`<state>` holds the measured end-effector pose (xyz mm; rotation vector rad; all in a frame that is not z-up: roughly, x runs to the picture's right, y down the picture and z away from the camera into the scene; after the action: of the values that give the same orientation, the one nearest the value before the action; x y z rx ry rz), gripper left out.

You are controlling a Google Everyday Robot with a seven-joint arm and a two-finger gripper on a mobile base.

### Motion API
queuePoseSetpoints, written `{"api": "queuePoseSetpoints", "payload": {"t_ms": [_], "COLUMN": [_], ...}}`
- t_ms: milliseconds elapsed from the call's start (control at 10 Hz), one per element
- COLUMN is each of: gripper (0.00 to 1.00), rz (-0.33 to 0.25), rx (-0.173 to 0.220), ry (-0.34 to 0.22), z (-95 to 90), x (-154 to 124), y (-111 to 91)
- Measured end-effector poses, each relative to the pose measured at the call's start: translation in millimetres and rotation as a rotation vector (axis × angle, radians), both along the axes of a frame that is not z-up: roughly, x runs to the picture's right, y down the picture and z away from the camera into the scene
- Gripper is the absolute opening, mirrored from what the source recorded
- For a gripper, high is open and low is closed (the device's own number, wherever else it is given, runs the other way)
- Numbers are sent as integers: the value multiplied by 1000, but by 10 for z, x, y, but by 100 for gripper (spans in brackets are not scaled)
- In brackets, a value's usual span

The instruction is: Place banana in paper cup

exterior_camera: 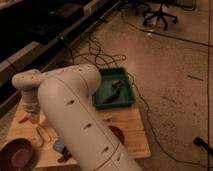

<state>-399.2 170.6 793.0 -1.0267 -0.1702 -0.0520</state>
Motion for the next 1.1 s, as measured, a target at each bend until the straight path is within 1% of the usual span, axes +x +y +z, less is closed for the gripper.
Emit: {"api": "queuePoseSetpoints", "payload": {"t_ms": [100,200,300,400,500,600,1100], "gripper": [65,75,79,80,80,80,80], "rz": [-1,14,38,60,66,77,87], "rx": [4,25,48,68,75,78,74], "ry": [16,56,108,149,168,178,185], "z": [13,50,74,84,94,128,197], "x": [0,8,4,-26,-32,-54,-81], "y": [17,65,120,166,195,238,315]}}
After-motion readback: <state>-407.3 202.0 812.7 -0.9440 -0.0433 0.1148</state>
